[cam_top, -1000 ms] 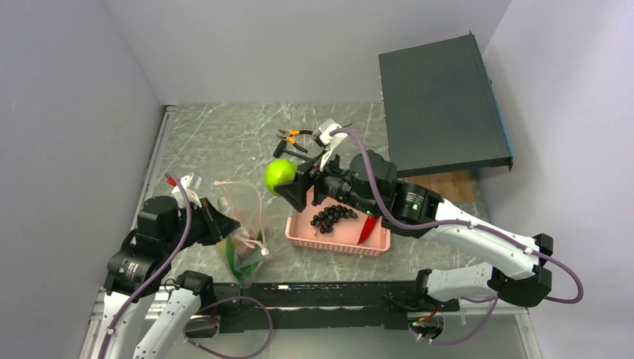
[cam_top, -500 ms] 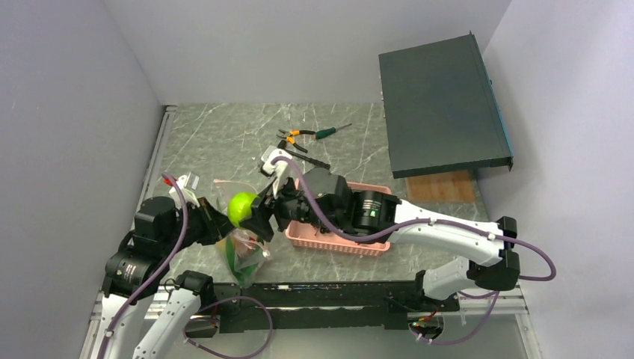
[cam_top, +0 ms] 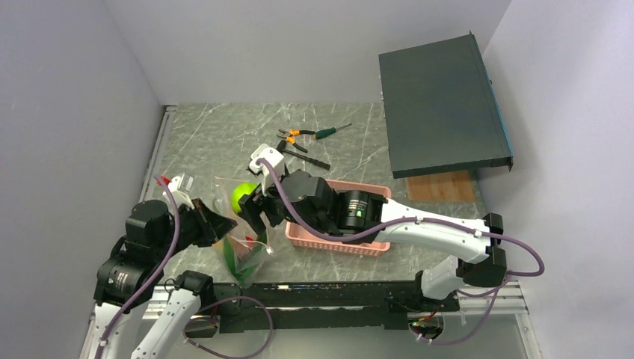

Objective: Place the food in the zip-top bag and seal the zipper
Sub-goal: Place the fake fruit in the zipper food storage bag, then pick up the fake fruit from the bin.

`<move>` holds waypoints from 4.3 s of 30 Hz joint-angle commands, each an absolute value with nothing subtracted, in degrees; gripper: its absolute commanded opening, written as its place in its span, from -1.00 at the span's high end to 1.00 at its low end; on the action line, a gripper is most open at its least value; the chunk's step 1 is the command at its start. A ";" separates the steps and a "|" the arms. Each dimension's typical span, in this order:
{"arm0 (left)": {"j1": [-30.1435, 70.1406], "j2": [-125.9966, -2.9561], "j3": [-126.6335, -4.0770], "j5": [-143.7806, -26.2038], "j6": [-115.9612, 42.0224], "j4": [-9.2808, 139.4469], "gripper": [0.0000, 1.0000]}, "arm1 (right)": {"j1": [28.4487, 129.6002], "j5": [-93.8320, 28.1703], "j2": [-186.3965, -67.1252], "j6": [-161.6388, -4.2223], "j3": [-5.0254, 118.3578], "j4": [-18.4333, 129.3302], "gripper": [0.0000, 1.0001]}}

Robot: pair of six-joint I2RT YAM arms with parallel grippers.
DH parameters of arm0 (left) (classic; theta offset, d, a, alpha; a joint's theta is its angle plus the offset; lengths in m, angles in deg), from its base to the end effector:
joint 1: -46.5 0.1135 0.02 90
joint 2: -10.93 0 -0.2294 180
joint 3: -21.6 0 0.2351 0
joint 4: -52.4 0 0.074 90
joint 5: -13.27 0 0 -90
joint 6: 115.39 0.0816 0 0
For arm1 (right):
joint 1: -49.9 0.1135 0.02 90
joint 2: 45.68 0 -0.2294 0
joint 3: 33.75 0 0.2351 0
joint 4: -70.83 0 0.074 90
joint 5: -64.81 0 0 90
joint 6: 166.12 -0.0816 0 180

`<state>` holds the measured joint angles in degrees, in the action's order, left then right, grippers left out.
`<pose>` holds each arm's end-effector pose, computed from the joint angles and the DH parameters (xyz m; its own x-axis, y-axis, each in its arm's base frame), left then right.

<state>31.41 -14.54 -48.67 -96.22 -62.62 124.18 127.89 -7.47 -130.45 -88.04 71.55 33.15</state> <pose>0.1032 -0.0560 0.3093 -0.6709 -0.4098 -0.6180 0.1590 0.7345 -0.6597 0.1001 0.3511 0.3797 -0.2400 -0.1825 -0.9535 -0.8397 0.5318 0.1095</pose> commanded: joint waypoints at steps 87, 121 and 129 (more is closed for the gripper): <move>31.15 -12.02 -50.76 -94.44 -63.28 128.71 1.00 | 93.67 -12.79 -139.82 -135.23 34.04 36.52 -0.20; 31.17 -10.56 -50.19 -94.27 -64.36 129.00 1.00 | 107.10 -8.24 -111.61 -111.66 47.17 46.42 1.00; 31.12 -10.47 -50.53 -93.83 -64.22 129.68 1.00 | 115.97 -15.66 -111.57 -108.02 56.79 53.54 1.00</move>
